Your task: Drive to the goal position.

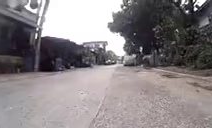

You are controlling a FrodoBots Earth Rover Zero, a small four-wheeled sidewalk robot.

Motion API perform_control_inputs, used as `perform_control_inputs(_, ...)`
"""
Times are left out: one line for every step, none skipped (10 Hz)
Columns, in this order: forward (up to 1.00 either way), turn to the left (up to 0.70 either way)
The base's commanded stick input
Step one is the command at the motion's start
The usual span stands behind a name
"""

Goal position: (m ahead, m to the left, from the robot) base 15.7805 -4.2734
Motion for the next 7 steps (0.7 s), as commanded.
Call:
perform_control_inputs(1.0,0.0)
perform_control_inputs(1.0,0.0)
perform_control_inputs(1.0,0.0)
perform_control_inputs(1.0,0.0)
perform_control_inputs(1.0,0.0)
perform_control_inputs(1.0,0.0)
perform_control_inputs(1.0,0.0)
